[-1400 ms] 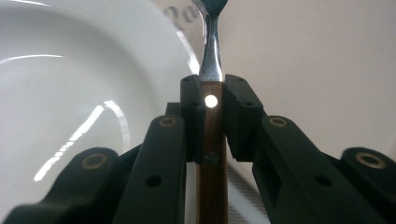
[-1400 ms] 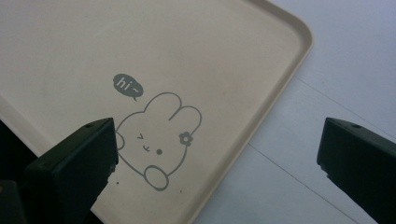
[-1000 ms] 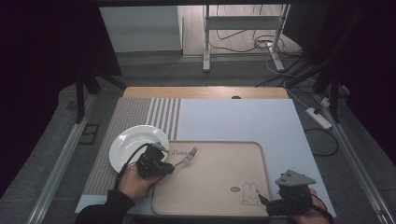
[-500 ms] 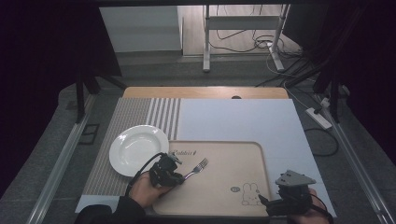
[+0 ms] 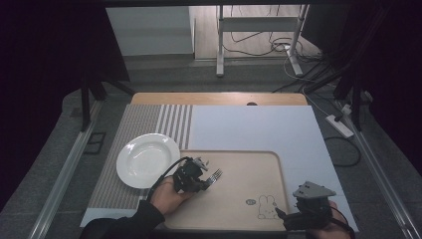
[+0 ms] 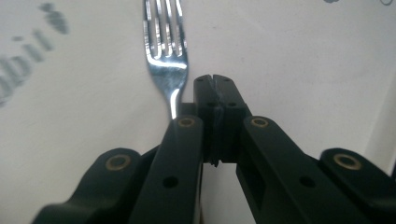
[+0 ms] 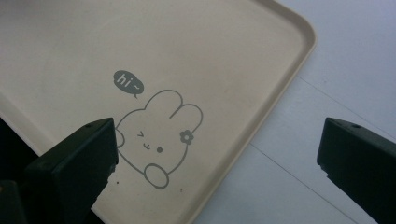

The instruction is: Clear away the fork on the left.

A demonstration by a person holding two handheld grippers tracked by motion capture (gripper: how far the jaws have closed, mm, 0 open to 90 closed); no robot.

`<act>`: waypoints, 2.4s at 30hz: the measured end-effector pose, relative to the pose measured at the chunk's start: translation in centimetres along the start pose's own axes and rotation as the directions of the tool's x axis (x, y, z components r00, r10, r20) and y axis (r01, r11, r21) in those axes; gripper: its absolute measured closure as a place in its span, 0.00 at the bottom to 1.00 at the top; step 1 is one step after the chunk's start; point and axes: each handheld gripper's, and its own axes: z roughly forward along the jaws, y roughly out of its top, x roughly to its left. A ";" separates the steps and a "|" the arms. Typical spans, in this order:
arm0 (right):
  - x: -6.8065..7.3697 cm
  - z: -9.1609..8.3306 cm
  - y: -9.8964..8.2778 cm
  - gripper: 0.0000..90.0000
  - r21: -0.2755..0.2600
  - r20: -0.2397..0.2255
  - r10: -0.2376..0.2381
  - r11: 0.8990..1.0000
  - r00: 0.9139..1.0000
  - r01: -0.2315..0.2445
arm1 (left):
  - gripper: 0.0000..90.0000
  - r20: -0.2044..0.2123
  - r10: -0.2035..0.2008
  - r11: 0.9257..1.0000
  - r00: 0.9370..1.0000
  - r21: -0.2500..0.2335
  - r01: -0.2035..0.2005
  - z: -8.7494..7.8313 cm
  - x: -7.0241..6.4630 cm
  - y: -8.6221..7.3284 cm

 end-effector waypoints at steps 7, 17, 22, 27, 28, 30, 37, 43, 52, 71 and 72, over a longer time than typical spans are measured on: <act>0.0 0.0 0.0 0.00 -0.002 0.002 0.000 1.000 1.000 0.000 | 0.99 -0.058 -0.017 1.000 0.998 0.011 0.018 0.2 0.7 -0.2; 0.0 0.0 0.0 0.00 0.000 -0.004 -0.002 1.000 1.000 0.002 | 0.99 -0.124 -0.085 0.996 0.989 0.023 0.088 -1.1 3.4 -1.5; 0.0 0.0 0.0 0.00 -0.002 -0.005 -0.003 1.000 1.000 0.003 | 0.99 -0.132 -0.121 0.992 0.984 0.018 0.124 -1.8 4.5 -2.4; 0.0 0.0 0.0 0.00 -0.002 -0.006 -0.003 1.000 1.000 0.003 | 0.99 -0.140 -0.131 0.991 0.981 0.018 0.134 -2.1 5.0 -2.9; 0.0 0.0 0.0 0.00 -0.002 -0.007 -0.003 1.000 1.000 0.003 | 0.99 -0.142 -0.135 0.990 0.981 0.017 0.138 -2.2 5.1 -3.0; 0.0 0.0 0.0 0.00 -0.001 -0.007 -0.002 1.000 1.000 0.002 | 0.98 -0.144 -0.143 0.989 0.979 0.017 0.147 -2.4 5.3 -3.2; 0.0 0.0 0.0 0.00 0.000 -0.007 -0.002 1.000 1.000 0.002 | 0.97 -0.165 -0.167 0.985 0.972 0.019 0.172 -2.8 5.4 -3.8; 0.0 0.0 0.0 0.00 0.000 -0.007 -0.003 1.000 1.000 0.003 | 0.91 -0.131 -0.167 0.985 0.977 0.008 0.170 -2.8 5.5 -3.9; 0.0 0.0 0.0 0.00 0.001 -0.009 -0.002 1.000 1.000 0.002 | 0.75 -0.082 -0.111 0.992 0.990 -0.076 0.105 -3.8 5.1 -3.8; 0.0 0.0 0.0 0.00 0.002 -0.008 -0.001 1.000 1.000 0.001 | 0.36 -0.076 -0.122 0.966 0.990 -0.238 0.101 -6.1 6.0 -5.3; 0.0 0.0 0.0 0.00 0.001 -0.010 0.000 1.000 1.000 0.000 | 0.32 -0.074 -0.131 0.964 0.989 -0.243 0.109 -6.2 6.1 -5.4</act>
